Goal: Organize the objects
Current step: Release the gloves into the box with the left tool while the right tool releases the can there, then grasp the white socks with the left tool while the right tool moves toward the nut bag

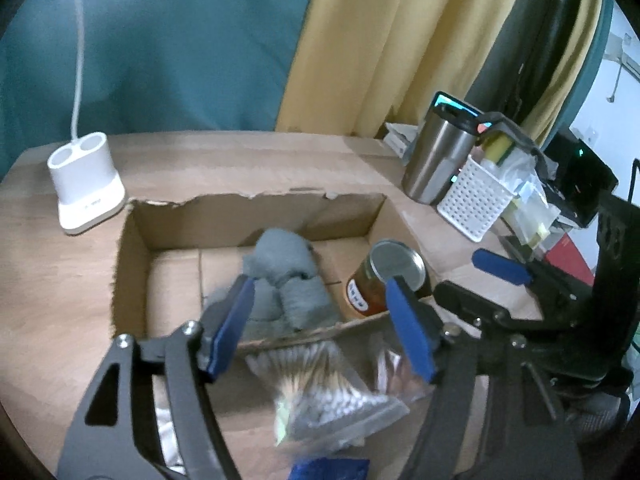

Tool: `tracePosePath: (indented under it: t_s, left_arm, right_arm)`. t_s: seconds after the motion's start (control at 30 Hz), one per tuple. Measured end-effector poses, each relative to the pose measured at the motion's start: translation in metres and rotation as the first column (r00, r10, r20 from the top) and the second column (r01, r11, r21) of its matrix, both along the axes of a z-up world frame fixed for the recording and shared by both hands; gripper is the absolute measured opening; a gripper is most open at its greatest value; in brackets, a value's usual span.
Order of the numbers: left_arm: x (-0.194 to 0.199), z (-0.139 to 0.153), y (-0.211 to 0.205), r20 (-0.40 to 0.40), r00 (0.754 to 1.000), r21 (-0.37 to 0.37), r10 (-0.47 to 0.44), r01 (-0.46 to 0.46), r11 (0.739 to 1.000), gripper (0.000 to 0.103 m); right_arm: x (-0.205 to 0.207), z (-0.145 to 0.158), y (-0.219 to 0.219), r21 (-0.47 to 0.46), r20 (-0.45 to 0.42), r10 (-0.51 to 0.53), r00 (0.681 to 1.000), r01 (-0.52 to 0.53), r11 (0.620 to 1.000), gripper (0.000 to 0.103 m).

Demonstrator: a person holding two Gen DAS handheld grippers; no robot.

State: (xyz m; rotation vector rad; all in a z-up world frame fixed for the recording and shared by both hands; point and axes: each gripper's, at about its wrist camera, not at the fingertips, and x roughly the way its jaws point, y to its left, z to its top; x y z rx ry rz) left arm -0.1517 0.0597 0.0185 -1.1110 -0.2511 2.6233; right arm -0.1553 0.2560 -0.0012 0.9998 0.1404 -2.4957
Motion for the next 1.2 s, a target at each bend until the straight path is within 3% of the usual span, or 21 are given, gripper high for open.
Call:
tracePosePath:
  t_s: [0.6,1.2]
  left_arm:
    - [0.048,0.004,-0.034,-0.04,0.997,0.007,0.059,-0.059,0.998,0.076]
    - [0.077,-0.019,-0.065,0.007,0.991,-0.047,0.131,-0.131,0.99,0.076]
  right_arm:
    - [0.037,0.0,-0.01,0.01,-0.001,0.016,1.0,-0.016,1.0,0.074]
    - [0.054,-0.009,-0.018,0.023,0.021,0.02,1.0,-0.021,1.0,0.074]
